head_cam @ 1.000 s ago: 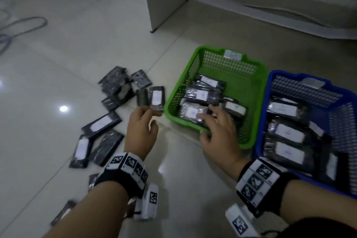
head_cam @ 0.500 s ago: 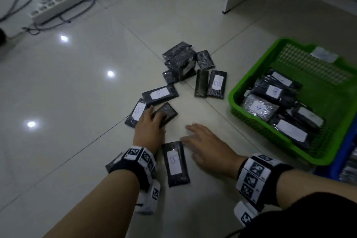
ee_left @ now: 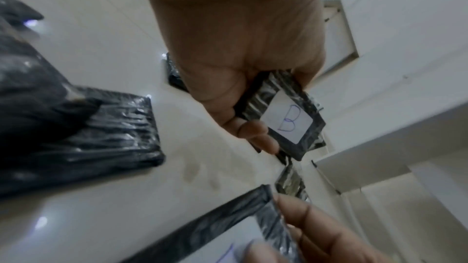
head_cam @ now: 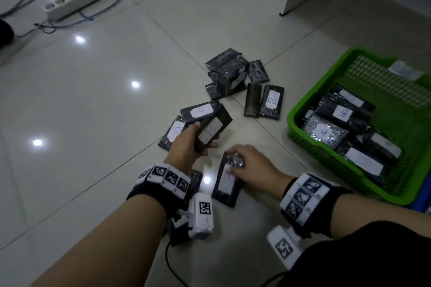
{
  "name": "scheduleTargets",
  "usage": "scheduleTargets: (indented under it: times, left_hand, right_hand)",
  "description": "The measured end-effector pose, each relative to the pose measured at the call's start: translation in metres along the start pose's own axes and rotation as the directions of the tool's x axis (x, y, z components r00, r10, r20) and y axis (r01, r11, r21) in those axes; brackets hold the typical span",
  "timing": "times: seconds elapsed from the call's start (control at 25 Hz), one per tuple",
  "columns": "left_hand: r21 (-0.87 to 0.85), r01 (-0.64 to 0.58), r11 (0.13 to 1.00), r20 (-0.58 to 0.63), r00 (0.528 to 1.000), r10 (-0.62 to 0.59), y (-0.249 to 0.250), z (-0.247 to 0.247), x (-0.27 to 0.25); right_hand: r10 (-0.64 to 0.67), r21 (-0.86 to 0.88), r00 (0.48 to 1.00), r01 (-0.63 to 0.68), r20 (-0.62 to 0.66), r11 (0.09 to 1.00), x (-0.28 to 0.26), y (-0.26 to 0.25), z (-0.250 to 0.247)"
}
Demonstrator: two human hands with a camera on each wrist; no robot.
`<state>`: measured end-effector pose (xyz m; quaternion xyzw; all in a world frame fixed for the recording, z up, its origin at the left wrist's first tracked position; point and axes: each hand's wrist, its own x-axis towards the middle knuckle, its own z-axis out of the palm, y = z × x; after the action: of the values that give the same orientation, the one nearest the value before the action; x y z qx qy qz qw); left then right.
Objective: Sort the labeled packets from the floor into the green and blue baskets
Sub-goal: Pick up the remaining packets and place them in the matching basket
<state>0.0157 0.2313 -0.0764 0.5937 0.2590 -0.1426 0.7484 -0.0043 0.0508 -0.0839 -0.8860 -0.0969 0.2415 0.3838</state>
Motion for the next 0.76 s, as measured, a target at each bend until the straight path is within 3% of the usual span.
scheduleTargets:
  times: [0.08,0.16,0.32,0.48,0.56,0.64,0.76]
  left_hand:
    - [-0.065,-0.007,0.998,0.044,0.999,0.010,0.004,0.005,0.006]
    - [-0.054,-0.090,0.994,0.061,0.994,0.093,0.007,0.014,0.006]
    - [-0.117,-0.165,0.979,0.067,0.983,0.173,0.019,0.041,0.008]
    - [0.046,-0.271,0.962,0.099,0.959,0.265,0.031,0.076,0.013]
    - [0.064,-0.329,0.942,0.129,0.939,0.319,0.036,0.100,0.013]
    - [0.067,-0.374,0.925,0.191,0.915,0.356,0.038,0.128,0.014]
    - [0.202,-0.464,0.863,0.322,0.863,0.389,0.033,0.164,0.016]
  right_hand:
    - [0.075,0.218,0.981,-0.035,-0.181,0.975,0.007,0.001,-0.023]
    - [0.133,0.391,0.946,-0.006,-0.296,0.920,0.011,0.000,-0.046]
    - [0.147,0.465,0.841,0.134,-0.521,0.875,0.011,0.003,-0.085]
    - [0.240,0.520,0.749,0.161,-0.618,0.839,0.005,0.019,-0.117]
    - [0.333,0.562,0.666,0.157,-0.667,0.812,0.000,0.035,-0.138]
    - [0.455,0.636,0.549,0.191,-0.701,0.748,-0.009,0.056,-0.163]
    - [0.593,0.708,0.416,0.214,-0.689,0.673,-0.025,0.088,-0.191]
